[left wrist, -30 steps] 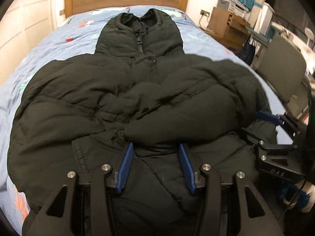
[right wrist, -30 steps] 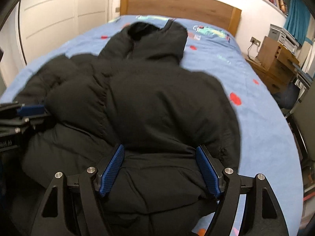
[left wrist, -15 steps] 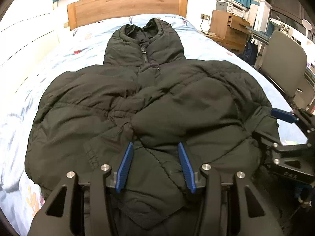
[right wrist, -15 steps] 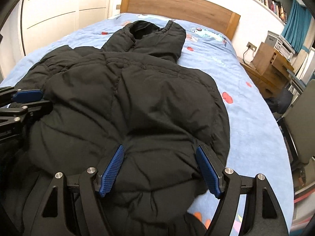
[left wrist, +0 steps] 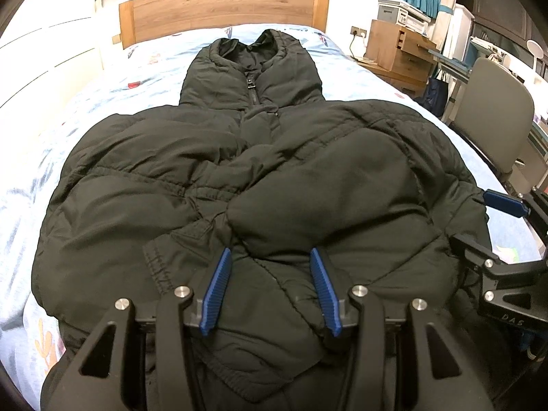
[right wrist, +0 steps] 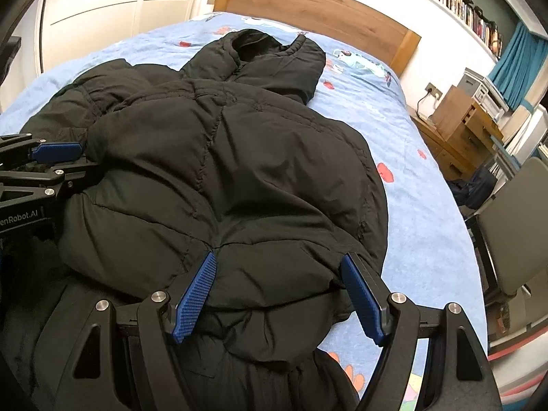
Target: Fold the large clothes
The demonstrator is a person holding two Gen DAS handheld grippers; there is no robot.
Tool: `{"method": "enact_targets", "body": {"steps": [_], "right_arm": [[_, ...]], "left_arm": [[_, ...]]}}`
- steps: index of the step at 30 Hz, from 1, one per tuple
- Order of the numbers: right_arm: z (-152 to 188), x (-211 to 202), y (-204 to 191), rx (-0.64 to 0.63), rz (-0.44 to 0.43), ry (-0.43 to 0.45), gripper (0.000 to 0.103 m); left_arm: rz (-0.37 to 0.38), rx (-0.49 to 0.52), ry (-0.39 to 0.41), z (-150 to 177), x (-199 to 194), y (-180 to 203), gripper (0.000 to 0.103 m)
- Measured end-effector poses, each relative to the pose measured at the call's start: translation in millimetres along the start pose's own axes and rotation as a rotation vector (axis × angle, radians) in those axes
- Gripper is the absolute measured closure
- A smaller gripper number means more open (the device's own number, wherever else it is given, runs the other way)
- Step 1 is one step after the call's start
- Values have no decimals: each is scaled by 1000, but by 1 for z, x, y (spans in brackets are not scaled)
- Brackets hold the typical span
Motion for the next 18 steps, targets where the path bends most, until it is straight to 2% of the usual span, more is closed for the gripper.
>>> {"method": "enact_targets", "body": {"steps": [18], "right_arm": [[0, 1, -7, -27, 28, -7, 28]], "left_arm": [[26, -15, 16, 5, 1, -3, 56]]}}
Point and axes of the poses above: each gripper's, at about its wrist camera, not at the fingertips, and x roughly the way its jaws point, y to its right, z to its underside, the point moved 6 cm from there along x, roughly the way its jaws point, and after that the axes turned 2 degrees about z, right-handed, at the moved point
